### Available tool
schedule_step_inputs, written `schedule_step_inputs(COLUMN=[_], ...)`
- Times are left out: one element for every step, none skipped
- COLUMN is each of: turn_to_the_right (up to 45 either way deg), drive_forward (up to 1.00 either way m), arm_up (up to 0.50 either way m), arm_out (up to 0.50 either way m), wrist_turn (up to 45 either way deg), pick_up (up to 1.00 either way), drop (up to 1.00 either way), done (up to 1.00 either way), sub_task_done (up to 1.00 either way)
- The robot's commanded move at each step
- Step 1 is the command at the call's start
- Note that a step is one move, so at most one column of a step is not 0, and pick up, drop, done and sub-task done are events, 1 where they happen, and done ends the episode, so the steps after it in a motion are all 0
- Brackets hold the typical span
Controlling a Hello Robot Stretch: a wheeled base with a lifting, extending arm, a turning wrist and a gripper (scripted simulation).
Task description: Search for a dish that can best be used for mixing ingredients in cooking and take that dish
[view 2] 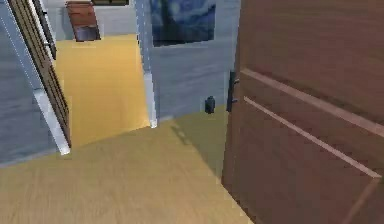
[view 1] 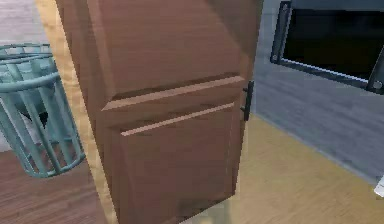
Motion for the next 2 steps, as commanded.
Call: schedule_step_inputs(turn_to_the_right=[45.0,24.0], drive_forward=[0.0,0.0], arm_up=[0.0,0.0], arm_out=[0.0,0.0], wrist_turn=[0.0,0.0], pick_up=[0.0,0.0], drop=[0.0,0.0], done=[0.0,0.0], sub_task_done=[0.0,0.0])
